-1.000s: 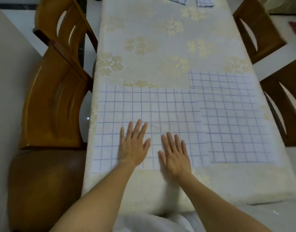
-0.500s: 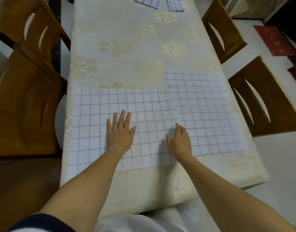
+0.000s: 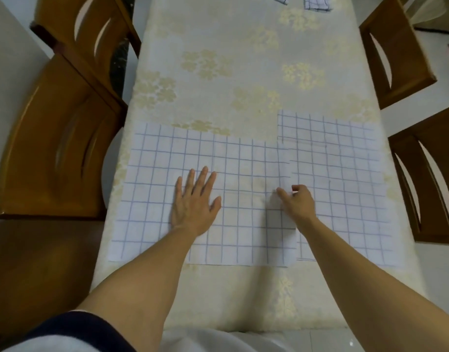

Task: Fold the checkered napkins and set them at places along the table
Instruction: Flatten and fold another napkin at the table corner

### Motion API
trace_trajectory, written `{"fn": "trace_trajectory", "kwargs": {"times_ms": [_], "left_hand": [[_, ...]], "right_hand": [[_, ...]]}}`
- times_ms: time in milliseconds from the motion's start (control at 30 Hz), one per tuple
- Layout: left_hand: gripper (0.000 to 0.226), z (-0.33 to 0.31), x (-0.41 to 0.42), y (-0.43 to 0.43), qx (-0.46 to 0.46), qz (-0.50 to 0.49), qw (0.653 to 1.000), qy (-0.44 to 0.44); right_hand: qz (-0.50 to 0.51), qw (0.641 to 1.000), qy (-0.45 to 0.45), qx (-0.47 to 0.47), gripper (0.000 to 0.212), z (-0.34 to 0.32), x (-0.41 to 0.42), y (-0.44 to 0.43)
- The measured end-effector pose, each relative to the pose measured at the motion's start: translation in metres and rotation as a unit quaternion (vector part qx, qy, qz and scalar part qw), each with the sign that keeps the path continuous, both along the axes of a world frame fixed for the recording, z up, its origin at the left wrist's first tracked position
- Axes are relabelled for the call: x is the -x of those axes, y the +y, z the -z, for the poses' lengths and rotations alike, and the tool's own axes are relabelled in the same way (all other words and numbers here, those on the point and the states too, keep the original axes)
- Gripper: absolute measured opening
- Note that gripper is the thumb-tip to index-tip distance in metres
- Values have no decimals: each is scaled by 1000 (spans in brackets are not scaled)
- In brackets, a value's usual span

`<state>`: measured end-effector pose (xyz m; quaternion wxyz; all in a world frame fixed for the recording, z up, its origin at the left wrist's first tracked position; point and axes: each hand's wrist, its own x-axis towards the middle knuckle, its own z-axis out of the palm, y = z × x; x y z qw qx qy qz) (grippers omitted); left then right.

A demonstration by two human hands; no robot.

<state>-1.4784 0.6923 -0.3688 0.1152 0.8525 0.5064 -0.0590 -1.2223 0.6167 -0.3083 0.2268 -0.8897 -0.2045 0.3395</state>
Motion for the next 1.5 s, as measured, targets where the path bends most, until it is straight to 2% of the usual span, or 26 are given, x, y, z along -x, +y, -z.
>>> {"fn": "trace_trajectory", "kwargs": {"times_ms": [100,300,400,533,633,767,833,900,1000,1100,1167,1233,1333,1433,1500], "left_hand": [[71,-2,0,0,0,0,1000,-1],[63,-9,0,2,38,2,999,-35],[62,-15,9,14,64,-7,995,-76],[64,-10,32,16,15,8,1000,-21],[66,-2,42,12,2,23,999,-24],[66,-3,40,16,32,23,999,-26],[64,-6,46,21,59,18,994,-89],[57,-20,57,28,94,-61,961,-252],[50,-53,85,31,167,-242,852,-433],[56,-77,110,41,286,-279,752,-524],[56,-85,122,46,364,-288,713,-526],[53,-86,133,47,391,-295,710,-506],[54,-76,141,45,380,-293,719,-502],[48,-60,144,43,352,-323,731,-488],[40,-50,146,43,301,-357,751,-467]], "right_hand": [[-39,998,-33,-27,33,-8,-1,-11],[-100,985,-113,-87,22,-42,22,-20],[-122,976,-139,-113,20,-60,39,-16],[-136,969,-136,-158,17,-87,71,-7],[-141,965,-132,-179,23,-100,100,6],[-166,956,-132,-204,29,-108,134,26],[-178,951,-128,-216,31,-107,151,36],[-205,946,-129,-214,33,-104,171,47],[-242,940,-124,-205,37,-93,205,67],[-271,936,-109,-196,38,-75,239,87],[-282,941,-90,-167,39,-62,260,98],[-295,943,-69,-137,41,-48,275,105],[-326,937,-17,-126,49,-35,285,105],[-372,920,19,-124,60,-32,282,97],[-376,915,-5,-146,54,-28,274,88]]}}
